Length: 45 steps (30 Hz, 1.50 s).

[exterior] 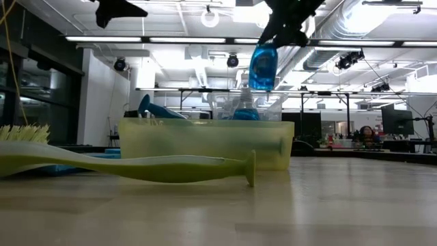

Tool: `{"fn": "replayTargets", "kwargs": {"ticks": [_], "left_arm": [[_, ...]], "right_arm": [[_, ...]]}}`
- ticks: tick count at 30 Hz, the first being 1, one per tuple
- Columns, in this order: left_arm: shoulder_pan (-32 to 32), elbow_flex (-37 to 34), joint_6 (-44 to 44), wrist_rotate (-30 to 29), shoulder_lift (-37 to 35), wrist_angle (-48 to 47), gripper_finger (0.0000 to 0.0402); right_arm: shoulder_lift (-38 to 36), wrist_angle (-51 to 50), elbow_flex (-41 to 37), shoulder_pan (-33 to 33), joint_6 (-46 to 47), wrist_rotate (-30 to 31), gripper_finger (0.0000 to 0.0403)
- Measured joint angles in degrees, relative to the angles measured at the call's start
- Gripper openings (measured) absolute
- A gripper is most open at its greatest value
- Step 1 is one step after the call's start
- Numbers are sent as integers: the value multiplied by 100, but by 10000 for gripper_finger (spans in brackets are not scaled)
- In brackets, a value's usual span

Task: Pick & Place Kitchen Sink Supplies
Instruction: Put the blue dishwasher liquid into the white bin

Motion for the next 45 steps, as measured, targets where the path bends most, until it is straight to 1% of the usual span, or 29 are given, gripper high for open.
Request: {"fn": "replayTargets", "kwargs": {"ticks": [5, 11, 14, 17, 21, 28, 35, 41, 45], "left_arm": [[-1, -68, 106, 306, -113, -106, 200], [-1, -75, 112, 464, -70, -258, 200], [-1, -76, 108, 627, -85, -231, 200], [-1, -76, 74, 657, -74, -241, 200], [-1, -76, 58, 659, -79, -237, 200], [-1, -76, 86, 659, -78, -239, 200], [-1, -76, 86, 661, -78, -239, 200], [-1, -74, 85, 661, -78, -249, 200], [-1, -74, 84, 643, -78, -274, 200]], "right_arm": [[288, 201, 0, -9, 103, 198, 165], [554, 182, 0, -4, 468, 437, 165], [576, 141, 0, -2, 647, 546, 165], [576, 93, 0, -2, 788, 777, 165], [576, -36, -13, 8, 955, 943, 165], [576, 192, -586, 219, 1660, 1149, 165], [571, 929, -1089, 313, 1931, 1368, 165], [570, 1104, -1394, 314, 2027, 1522, 165], [570, 1213, -1531, 315, 2109, 1484, 165]]}}
